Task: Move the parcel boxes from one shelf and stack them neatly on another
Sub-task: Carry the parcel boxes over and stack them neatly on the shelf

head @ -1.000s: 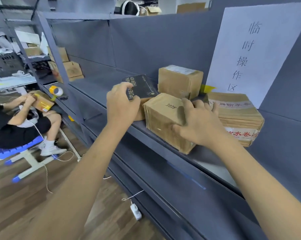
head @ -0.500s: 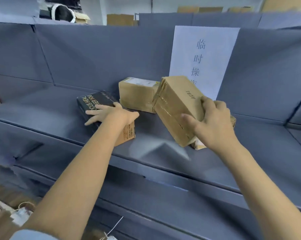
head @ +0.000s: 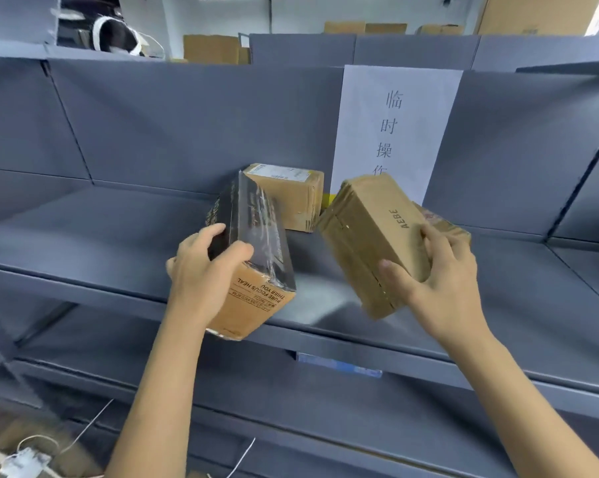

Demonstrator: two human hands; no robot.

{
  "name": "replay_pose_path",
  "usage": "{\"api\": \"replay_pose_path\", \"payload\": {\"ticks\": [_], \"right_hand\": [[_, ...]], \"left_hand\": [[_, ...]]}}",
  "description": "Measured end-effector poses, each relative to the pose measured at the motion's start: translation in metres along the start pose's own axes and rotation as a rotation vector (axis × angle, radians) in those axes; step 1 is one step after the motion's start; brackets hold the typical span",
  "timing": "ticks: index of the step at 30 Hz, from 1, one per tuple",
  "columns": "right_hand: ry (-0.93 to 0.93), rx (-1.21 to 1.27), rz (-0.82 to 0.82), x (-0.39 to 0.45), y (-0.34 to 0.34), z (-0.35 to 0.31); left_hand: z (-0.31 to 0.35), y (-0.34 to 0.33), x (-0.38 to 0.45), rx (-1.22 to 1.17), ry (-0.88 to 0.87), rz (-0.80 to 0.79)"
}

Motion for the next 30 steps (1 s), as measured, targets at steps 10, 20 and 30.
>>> {"api": "replay_pose_path", "payload": {"ticks": [10,20,30], "right_hand": [[-0.075,0.112,0.087,-0.056,0.072,0.015],[-0.209,0.038,0.267,-0.162,0.205,0.070],[-0.376,-0.010,0.479,-0.293,0.327,0.115]], "left_hand": [[0.016,-0.015,-0.082,-0.445,-0.196,-0.329],[0.049,-0.083,-0.212,-0.744,-0.318,-0.497],[0.100,-0.173,-0.353,-0.808,-0.498,-0.742]]}}
Point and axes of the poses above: each hand's wrist, its own x-axis towards the middle knuckle, its own y-axis out of the back of the hand, z = x × y, the point moved 2 cm from there along x, towards the middle knuckle, and after that the axes turned 3 degrees about x, right-handed, at the moved point
